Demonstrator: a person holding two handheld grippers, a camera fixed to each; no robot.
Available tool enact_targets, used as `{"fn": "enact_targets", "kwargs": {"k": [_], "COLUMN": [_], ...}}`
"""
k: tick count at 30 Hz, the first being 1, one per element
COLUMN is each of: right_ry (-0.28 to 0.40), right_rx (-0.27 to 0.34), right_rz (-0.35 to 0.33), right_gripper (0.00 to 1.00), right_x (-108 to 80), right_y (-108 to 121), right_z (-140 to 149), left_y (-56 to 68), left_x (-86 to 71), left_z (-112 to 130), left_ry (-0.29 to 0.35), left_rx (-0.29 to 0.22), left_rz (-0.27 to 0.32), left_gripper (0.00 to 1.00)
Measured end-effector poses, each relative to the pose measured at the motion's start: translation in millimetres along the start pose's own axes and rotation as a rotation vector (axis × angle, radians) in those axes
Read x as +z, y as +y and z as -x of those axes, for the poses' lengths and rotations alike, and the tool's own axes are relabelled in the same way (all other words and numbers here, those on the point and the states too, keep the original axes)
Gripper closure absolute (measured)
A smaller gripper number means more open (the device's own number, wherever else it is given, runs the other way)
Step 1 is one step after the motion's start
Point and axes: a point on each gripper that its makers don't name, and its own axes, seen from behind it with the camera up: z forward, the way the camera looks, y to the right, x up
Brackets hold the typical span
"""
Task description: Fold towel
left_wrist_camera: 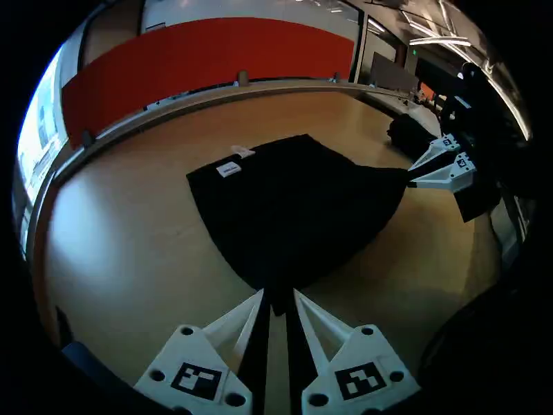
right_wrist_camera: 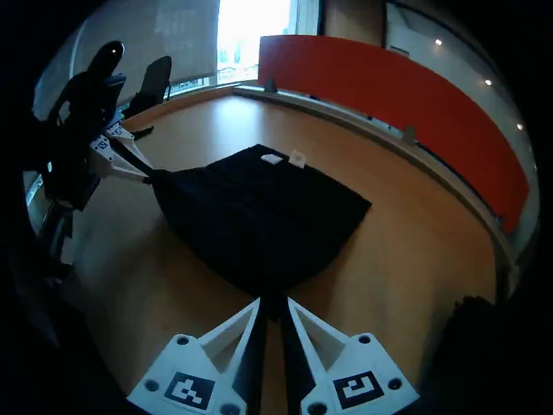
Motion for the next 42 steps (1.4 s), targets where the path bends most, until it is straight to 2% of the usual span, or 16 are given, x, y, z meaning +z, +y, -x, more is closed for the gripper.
{"fn": "enact_targets", "kwargs": {"k": [6, 18, 24, 31, 42], "right_ry": [0.013, 0.037, 0.038, 0.048, 0.050], "right_rx": [-0.002, -0.017, -0.023, -0.018, -0.032], "right_rz": [0.003, 0.006, 0.009, -0.001, -0.009], "right_gripper": [0.87, 0.87, 0.87, 0.87, 0.87], "right_x": [-18.9, -51.3, -63.1, -74.8, -88.6], "right_y": [0, -4, -6, -11, -17], "right_z": [-13, -32, -36, -43, -49], "left_y": [2.8, 8.3, 15.8, 21.5, 28.8], "left_x": [-15.2, -47.2, -60.0, -73.6, -86.1], "left_z": [-14, -40, -45, -48, -49], "left_ry": [0.019, 0.064, 0.068, 0.079, 0.085], "left_rx": [-0.001, -0.038, -0.036, -0.057, -0.072], "left_rz": [-0.008, -0.011, -0.008, -0.006, 0.000], "left_gripper": [0.86, 0.86, 0.86, 0.86, 0.86]}}
